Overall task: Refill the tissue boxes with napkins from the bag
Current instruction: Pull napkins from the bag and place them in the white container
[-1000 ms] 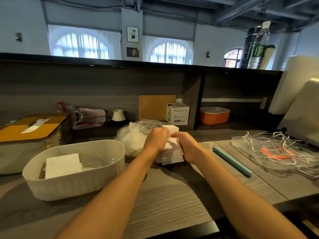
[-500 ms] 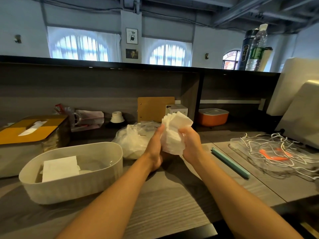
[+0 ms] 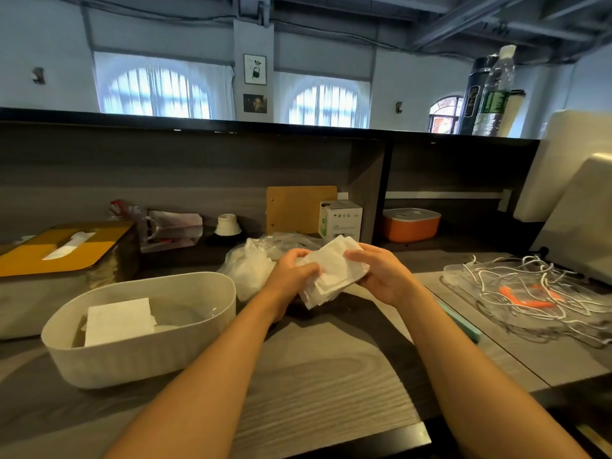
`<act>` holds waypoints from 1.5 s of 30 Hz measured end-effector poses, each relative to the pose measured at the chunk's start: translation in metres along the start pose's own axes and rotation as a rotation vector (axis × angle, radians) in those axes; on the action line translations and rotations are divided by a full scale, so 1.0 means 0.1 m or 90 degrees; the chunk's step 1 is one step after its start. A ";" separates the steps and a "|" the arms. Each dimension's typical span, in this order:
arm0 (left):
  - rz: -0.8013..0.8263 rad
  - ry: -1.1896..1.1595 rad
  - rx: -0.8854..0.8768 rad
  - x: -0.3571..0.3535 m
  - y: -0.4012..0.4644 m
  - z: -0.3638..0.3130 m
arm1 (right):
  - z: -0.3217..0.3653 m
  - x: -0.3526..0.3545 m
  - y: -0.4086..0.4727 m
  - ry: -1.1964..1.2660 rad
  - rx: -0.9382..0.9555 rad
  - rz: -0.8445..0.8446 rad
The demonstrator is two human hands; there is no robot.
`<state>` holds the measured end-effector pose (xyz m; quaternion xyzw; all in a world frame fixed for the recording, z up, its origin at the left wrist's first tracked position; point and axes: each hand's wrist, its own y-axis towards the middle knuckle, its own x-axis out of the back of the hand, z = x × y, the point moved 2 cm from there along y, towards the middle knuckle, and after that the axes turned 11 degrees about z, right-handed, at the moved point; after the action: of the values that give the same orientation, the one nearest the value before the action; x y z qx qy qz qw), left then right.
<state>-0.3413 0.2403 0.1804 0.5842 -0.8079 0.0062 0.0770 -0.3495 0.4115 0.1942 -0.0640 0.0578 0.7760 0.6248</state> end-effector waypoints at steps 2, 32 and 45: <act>-0.074 -0.040 -0.013 0.03 0.03 0.05 | 0.00 0.02 0.02 -0.004 0.022 -0.015; -0.350 -0.029 -0.092 -0.15 0.10 0.10 | -0.30 -0.31 0.11 -0.195 0.144 -0.292; -0.347 0.010 -0.092 -0.16 0.09 0.10 | -0.33 -0.32 0.11 -0.217 0.128 -0.303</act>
<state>-0.3458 0.2570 0.1693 0.7727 -0.6189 -0.0679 0.1233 -0.3528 0.3731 0.1669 0.1177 0.0119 0.5980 0.7927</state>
